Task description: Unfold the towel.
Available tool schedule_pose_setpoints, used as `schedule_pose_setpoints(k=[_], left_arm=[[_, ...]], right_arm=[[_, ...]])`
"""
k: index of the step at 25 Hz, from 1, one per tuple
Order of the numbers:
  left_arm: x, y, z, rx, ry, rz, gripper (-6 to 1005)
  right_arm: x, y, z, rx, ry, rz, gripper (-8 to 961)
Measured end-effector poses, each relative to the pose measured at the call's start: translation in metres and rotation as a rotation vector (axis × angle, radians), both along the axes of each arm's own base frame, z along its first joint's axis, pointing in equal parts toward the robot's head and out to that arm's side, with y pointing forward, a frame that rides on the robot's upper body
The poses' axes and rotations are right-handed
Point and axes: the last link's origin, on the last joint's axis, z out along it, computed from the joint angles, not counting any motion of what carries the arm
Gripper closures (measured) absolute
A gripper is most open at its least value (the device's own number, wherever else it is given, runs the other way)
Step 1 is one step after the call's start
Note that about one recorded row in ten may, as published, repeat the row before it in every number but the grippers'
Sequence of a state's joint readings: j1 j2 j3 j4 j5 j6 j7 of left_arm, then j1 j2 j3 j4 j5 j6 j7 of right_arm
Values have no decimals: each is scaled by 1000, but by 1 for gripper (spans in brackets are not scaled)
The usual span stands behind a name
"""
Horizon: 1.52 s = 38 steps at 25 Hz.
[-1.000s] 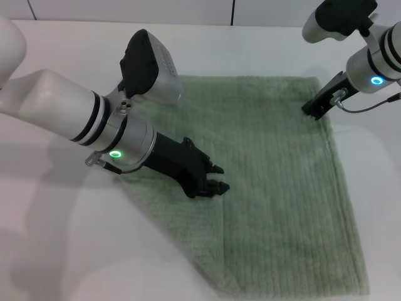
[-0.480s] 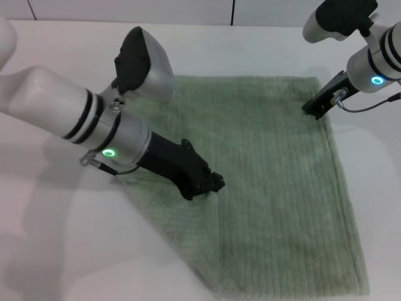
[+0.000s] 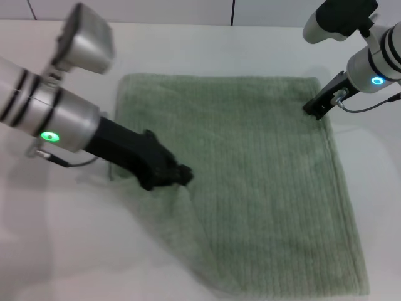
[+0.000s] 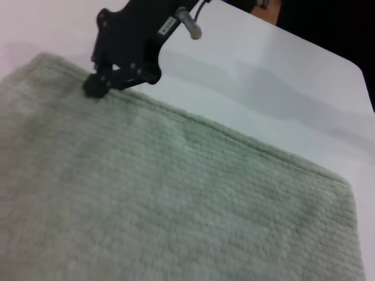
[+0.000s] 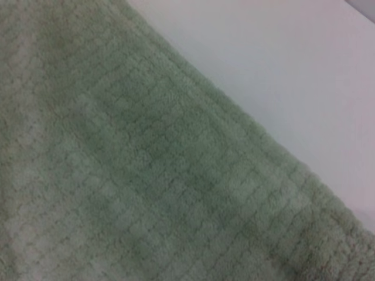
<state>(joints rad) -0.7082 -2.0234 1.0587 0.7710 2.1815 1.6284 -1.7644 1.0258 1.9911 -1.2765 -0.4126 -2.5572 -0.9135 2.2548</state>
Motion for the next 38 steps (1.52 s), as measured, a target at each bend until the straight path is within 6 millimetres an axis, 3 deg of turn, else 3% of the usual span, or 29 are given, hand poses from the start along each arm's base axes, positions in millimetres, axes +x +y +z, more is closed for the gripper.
schedule_pose_setpoints(k=[2, 9, 26, 27, 35, 37, 38], left_arm=[[-8, -2, 17, -7, -8, 33, 960], [-17, -15, 33, -77, -11, 73, 951], [-30, -33, 35, -168, 42, 214, 930], [-35, -37, 26, -215, 129, 259, 929], [-32, -37, 24, -204, 123, 225, 687], [-23, -19, 37, -30, -44, 158, 642], [-23, -19, 37, -30, -44, 158, 620]], right_arm=[[1, 0, 0, -2, -2, 2, 903], [1, -1, -1, -10, -6, 4, 894], [4, -2, -1, -9, -7, -1, 873], [4, -2, -1, -9, -8, 0, 872], [3, -1, -1, -11, -9, 1, 862], [1, 0, 0, -10, -7, 5, 859], [1, 0, 0, -10, -7, 5, 858]])
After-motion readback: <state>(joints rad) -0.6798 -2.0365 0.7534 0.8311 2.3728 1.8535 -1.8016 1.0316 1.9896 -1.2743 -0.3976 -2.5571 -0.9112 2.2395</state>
